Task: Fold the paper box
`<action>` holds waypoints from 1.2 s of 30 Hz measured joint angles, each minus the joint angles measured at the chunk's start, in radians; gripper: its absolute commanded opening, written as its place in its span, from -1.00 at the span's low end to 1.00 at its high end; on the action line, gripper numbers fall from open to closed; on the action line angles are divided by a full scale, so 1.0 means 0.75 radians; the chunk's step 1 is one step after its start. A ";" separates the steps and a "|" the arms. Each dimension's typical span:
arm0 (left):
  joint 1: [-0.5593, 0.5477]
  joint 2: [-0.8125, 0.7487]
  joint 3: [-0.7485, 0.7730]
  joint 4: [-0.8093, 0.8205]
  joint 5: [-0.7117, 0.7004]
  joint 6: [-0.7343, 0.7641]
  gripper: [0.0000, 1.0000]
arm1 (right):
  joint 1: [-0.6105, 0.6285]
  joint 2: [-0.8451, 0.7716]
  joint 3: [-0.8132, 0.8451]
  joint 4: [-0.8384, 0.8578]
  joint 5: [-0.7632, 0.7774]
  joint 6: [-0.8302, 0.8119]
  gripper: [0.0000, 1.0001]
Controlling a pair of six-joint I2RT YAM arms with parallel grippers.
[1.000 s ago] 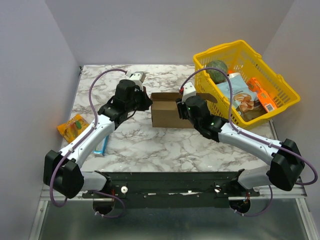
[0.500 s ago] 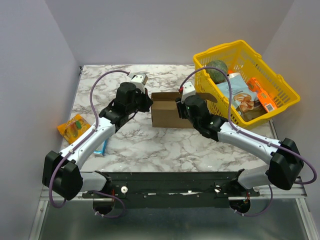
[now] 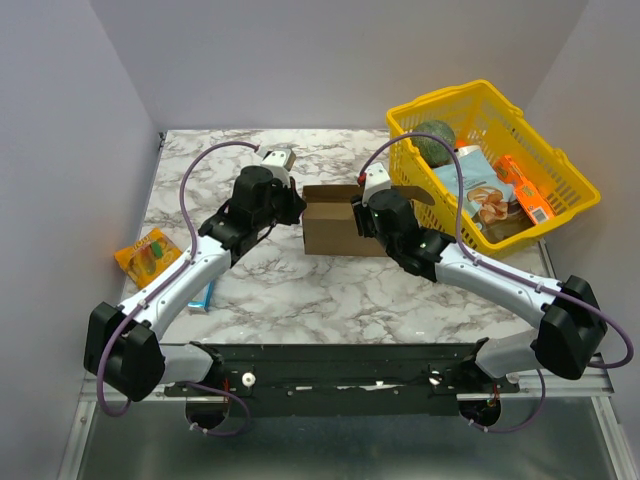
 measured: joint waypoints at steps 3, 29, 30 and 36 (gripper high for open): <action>-0.003 -0.003 -0.012 0.007 -0.007 -0.004 -1.00 | 0.000 0.000 0.000 -0.001 0.001 0.007 -0.04; -0.012 -0.059 -0.067 0.054 -0.045 -0.071 -1.00 | 0.000 -0.003 0.000 -0.006 0.001 0.019 -0.04; -0.012 -0.055 -0.057 0.041 -0.046 -0.075 -1.00 | 0.000 -0.003 0.000 -0.006 0.001 0.019 -0.04; -0.011 -0.047 -0.025 -0.013 -0.044 -0.098 -1.00 | 0.000 -0.003 0.000 -0.006 0.001 0.019 -0.04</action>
